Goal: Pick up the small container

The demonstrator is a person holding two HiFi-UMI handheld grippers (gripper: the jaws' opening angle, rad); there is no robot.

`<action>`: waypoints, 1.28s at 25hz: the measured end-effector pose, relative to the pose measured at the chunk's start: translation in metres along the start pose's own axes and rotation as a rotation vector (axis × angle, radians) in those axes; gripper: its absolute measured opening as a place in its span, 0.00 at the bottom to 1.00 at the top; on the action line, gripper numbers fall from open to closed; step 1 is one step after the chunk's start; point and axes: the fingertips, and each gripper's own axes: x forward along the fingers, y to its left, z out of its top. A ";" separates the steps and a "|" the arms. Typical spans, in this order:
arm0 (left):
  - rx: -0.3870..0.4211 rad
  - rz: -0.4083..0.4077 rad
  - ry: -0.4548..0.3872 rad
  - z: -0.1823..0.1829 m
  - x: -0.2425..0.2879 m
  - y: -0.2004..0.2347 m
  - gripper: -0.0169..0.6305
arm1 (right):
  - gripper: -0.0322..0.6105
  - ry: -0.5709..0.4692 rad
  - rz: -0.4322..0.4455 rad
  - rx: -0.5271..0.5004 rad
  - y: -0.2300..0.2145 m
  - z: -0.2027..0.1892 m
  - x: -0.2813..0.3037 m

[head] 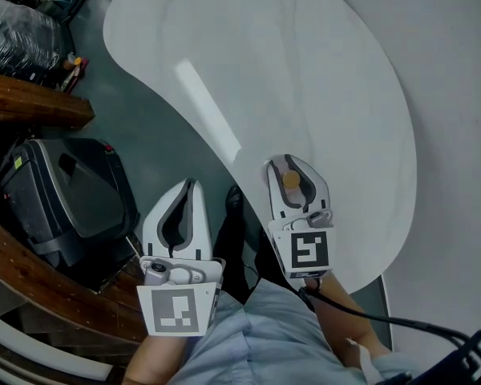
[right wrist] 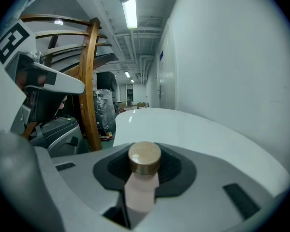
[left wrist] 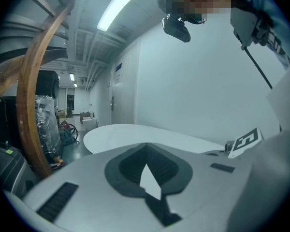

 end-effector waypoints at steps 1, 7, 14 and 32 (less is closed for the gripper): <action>0.001 -0.001 -0.006 0.002 -0.001 -0.001 0.02 | 0.20 -0.015 0.000 0.002 -0.001 0.005 -0.001; 0.001 -0.008 -0.057 0.018 -0.008 -0.015 0.02 | 0.20 -0.063 0.013 0.015 -0.007 0.037 -0.015; 0.014 -0.023 -0.150 0.045 -0.019 -0.051 0.02 | 0.20 -0.112 0.026 -0.005 -0.021 0.089 -0.051; 0.058 -0.020 -0.385 0.103 -0.060 -0.110 0.02 | 0.20 -0.228 0.053 -0.079 -0.029 0.149 -0.129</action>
